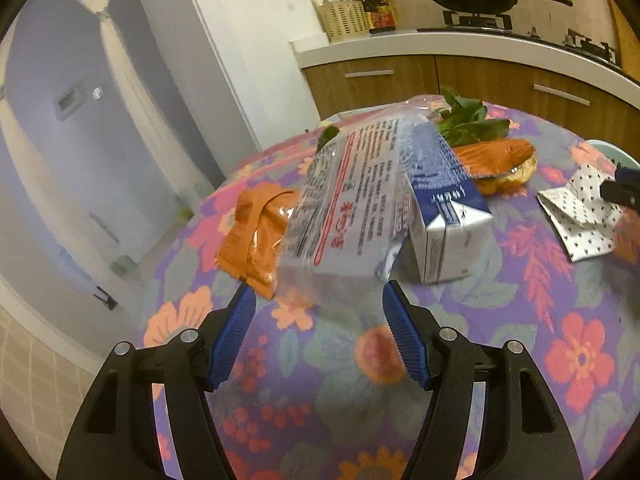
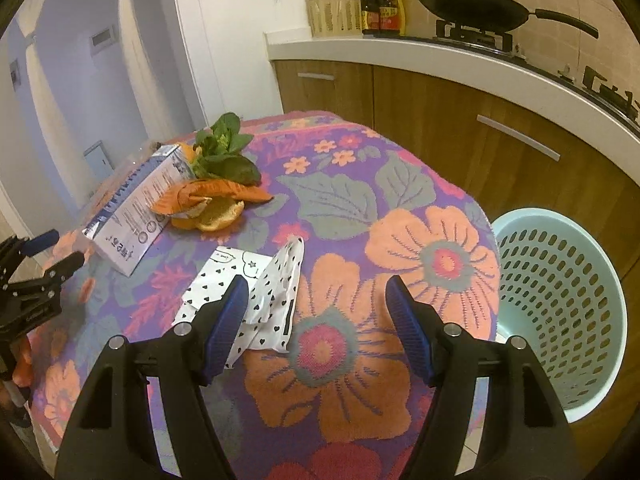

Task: Collect trash
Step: 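Grasp the plastic bag with the left gripper while the right grasps the dotted napkin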

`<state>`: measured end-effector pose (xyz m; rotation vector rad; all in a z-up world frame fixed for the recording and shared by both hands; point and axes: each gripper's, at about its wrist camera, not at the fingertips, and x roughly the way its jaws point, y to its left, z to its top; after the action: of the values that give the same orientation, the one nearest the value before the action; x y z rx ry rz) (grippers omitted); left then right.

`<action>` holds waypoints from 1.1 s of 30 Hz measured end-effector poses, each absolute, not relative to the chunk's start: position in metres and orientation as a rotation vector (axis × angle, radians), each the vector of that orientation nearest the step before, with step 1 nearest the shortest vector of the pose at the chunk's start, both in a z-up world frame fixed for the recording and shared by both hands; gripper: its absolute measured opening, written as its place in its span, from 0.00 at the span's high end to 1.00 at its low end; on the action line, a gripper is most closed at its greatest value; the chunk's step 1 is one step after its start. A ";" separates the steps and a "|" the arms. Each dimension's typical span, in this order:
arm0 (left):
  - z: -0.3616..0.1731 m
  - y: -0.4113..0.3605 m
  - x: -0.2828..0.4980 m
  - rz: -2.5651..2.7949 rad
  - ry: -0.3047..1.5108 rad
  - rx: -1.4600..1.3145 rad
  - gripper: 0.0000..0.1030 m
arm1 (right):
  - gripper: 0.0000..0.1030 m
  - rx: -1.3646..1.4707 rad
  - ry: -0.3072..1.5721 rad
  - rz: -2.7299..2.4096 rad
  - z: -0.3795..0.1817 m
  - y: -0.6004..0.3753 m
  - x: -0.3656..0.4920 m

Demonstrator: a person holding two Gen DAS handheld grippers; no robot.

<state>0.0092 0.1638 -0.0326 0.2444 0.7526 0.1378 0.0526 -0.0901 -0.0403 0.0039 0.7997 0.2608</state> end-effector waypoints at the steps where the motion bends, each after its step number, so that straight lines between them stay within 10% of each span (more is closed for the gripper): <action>1: -0.034 0.162 0.012 0.136 0.753 0.248 0.38 | 0.35 0.004 0.804 0.261 -0.041 -0.090 0.053; 9: -0.041 0.156 0.025 0.145 0.747 0.239 0.40 | 0.35 -0.004 0.813 0.268 -0.042 -0.088 0.055; 22: -0.032 0.185 0.018 0.125 0.694 0.040 0.99 | 0.35 -0.008 0.812 0.284 -0.041 -0.086 0.054; 33: -0.009 0.182 -0.003 0.023 0.623 -0.089 1.00 | 0.35 0.001 0.820 0.297 -0.041 -0.088 0.054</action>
<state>-0.0032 0.1816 -0.0085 -0.0889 0.6231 0.0232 0.0543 -0.0875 -0.0406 0.0014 0.8197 0.2973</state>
